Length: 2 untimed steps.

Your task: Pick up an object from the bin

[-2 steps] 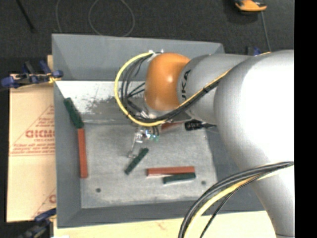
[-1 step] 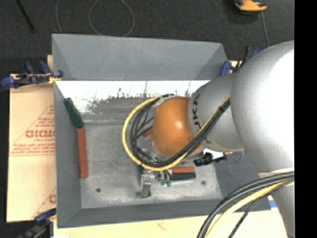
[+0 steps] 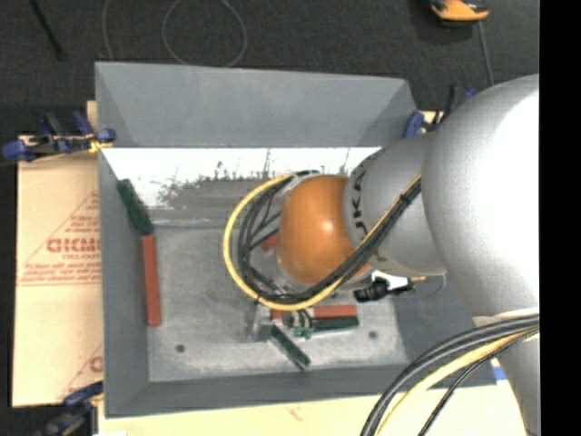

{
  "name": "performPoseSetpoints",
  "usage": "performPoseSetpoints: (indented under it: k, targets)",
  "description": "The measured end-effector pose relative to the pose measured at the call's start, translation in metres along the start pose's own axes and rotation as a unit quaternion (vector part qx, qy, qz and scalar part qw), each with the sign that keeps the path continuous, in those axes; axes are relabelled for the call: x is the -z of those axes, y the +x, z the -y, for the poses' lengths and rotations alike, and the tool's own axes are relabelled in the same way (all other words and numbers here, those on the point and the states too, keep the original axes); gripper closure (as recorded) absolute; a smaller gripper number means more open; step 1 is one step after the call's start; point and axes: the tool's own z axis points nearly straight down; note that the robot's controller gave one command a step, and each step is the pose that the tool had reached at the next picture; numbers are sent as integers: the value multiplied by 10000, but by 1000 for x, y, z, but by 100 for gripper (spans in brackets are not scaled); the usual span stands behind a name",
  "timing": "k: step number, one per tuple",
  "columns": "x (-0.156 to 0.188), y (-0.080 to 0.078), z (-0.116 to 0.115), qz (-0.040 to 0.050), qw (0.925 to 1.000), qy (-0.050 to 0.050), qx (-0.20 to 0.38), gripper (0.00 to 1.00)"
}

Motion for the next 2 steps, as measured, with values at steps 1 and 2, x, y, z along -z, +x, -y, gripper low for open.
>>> performPoseSetpoints:
  k: [1,2]
  targets:
    - [12,35,100,-19,10000,30,-18,100]
    - [89,9,59,23,9710,7,2391,100]
